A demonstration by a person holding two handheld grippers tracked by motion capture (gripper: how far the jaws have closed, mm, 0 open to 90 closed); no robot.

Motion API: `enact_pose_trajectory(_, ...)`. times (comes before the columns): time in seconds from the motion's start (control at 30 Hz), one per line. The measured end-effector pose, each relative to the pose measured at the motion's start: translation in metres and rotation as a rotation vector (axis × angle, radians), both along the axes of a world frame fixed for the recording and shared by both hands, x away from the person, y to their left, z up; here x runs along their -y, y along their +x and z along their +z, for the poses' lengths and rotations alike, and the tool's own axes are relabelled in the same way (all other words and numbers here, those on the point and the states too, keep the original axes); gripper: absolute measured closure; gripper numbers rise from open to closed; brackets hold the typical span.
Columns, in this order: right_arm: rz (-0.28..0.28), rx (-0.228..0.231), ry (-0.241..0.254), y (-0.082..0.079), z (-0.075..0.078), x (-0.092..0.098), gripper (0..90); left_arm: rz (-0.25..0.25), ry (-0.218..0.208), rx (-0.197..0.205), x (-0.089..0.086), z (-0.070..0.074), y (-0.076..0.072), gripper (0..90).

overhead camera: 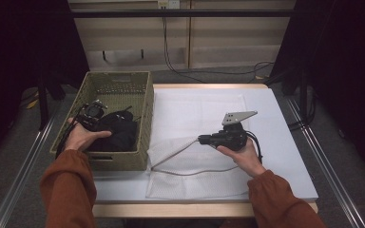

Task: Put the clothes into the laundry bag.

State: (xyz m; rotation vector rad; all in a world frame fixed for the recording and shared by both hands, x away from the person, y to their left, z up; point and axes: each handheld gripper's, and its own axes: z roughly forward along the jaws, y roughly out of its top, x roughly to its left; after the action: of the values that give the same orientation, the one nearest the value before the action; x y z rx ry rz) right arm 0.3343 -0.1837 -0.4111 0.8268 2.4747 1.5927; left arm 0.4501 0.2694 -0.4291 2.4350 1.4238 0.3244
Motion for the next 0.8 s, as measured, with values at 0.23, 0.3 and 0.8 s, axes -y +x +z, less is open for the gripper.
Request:
enact_pose_trajectory(0.23,0.001,-0.007,-0.008,0.002,-0.003,-0.001,88.2,-0.041,-0.029,-0.045,0.002,-0.003,0.0,6.4)
enact_pose_trajectory(0.3,0.003,-0.008,-0.007,0.001,-0.003,-0.002,88.2,-0.051,-0.033,-0.042,0.004,-0.005,0.0,9.1)
enact_pose_trajectory(0.8,0.012,-0.011,-0.019,0.001,-0.005,-0.003,88.1,-0.065,-0.037,-0.115,0.01,-0.018,0.004,2.1)
